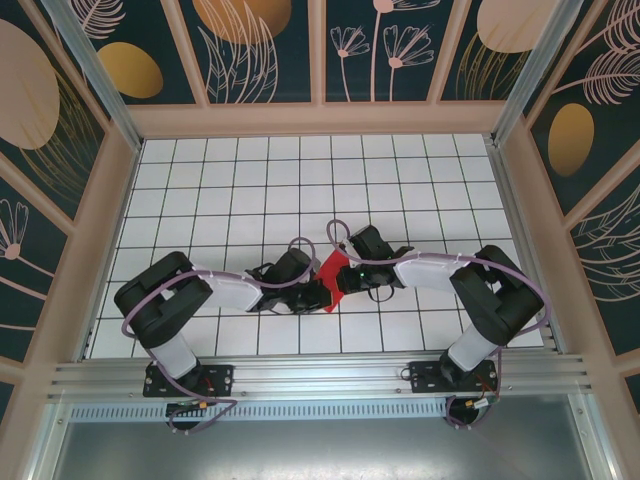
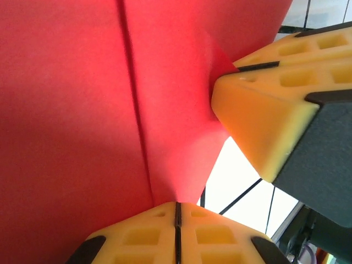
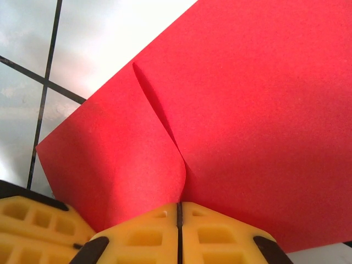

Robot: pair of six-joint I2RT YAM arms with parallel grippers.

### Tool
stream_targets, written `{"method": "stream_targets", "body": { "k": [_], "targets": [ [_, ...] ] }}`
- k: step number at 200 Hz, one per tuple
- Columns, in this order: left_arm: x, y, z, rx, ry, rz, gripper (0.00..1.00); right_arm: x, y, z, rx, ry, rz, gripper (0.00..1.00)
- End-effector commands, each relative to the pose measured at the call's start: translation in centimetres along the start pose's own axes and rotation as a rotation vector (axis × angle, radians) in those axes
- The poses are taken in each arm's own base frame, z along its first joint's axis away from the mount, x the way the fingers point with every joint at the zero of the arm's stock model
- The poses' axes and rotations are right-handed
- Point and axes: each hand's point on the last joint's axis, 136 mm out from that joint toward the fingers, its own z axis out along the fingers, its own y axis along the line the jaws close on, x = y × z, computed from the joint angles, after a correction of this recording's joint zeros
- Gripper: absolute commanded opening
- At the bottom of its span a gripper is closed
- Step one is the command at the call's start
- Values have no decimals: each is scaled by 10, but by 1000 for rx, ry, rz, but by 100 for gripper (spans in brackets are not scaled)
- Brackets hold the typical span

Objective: Fold a paper plane with a square sheet of paper (pick it up from the middle)
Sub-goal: Fold the triangle a second time at the center of the table.

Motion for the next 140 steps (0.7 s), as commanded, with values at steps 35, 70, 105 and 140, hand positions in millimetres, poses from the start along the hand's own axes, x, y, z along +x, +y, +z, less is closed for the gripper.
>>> {"method": "stream_targets", "body": {
  "k": [35,70,105,140],
  "targets": [
    [16,19,9,-42,22,-22,11,24,-26,11,93,80,48,10],
    [13,6,-6,-22,-9,-3,12,22,-27,12,99,79,47,10],
    [11,-12,-17,32,-26,13,15,21,-26,12,98,77,43,10],
    [12,-18,-17,51,-21,18,15,21,-26,13,97,78,42,9]
  ]
}}
